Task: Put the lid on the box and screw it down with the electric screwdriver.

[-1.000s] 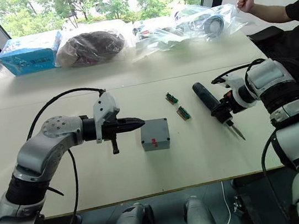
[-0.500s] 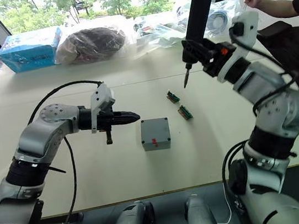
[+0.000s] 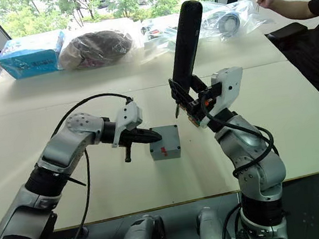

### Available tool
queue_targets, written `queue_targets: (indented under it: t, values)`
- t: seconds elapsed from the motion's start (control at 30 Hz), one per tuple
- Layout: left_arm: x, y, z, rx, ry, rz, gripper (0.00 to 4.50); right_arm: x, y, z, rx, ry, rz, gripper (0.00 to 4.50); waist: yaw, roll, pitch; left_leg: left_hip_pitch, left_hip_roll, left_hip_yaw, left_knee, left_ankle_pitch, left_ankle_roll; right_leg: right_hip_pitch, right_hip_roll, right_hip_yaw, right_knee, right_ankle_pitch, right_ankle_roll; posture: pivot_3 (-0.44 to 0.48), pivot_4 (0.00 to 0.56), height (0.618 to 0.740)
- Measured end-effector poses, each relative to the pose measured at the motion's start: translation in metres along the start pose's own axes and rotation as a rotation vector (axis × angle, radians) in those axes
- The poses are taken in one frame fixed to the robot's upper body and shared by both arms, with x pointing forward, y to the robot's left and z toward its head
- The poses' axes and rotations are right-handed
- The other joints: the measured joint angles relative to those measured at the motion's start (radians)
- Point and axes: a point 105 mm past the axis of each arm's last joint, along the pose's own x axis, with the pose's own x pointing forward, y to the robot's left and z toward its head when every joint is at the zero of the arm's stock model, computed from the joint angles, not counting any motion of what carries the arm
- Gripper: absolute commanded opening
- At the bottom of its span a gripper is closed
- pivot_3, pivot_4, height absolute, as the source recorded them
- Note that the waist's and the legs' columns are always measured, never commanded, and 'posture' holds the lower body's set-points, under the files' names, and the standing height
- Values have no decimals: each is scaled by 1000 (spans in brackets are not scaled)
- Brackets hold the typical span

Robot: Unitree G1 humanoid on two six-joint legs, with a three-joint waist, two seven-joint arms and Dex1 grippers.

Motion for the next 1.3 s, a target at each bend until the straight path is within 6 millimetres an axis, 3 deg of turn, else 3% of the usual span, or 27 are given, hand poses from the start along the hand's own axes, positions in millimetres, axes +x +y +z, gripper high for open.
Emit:
queue_targets:
  t: [0.37, 0.7, 0.93, 1.3]
  values:
    - [0, 3, -2, 16, 0, 12, 0, -4, 1, -19, -23, 44, -5, 1774, 0, 0, 0, 1, 2, 0, 0, 0, 0, 1, 0, 0, 1, 0, 0, 0, 150, 740]
    - [1, 3, -3, 10, 0, 17, 0, -10, 3, -24, -85, 19, 7, 1774, 0, -1, -2, 4, 2, -1, 0, 0, 0, 4, 0, 0, 1, 0, 0, 0, 150, 740]
    - [3, 2, -6, 0, 3, 25, 0, -11, -3, -32, -87, -5, -33, 1774, 2, -3, -2, 18, 3, -1, -1, 0, 0, 18, 0, -1, -2, -3, -4, 0, 150, 740]
    - [4, 2, -6, -7, 1, 28, 0, -8, -9, -37, -70, -3, -74, 1774, 3, -3, -3, 18, 3, -2, -1, 0, 0, 19, 0, -1, -1, -3, -4, 0, 150, 740]
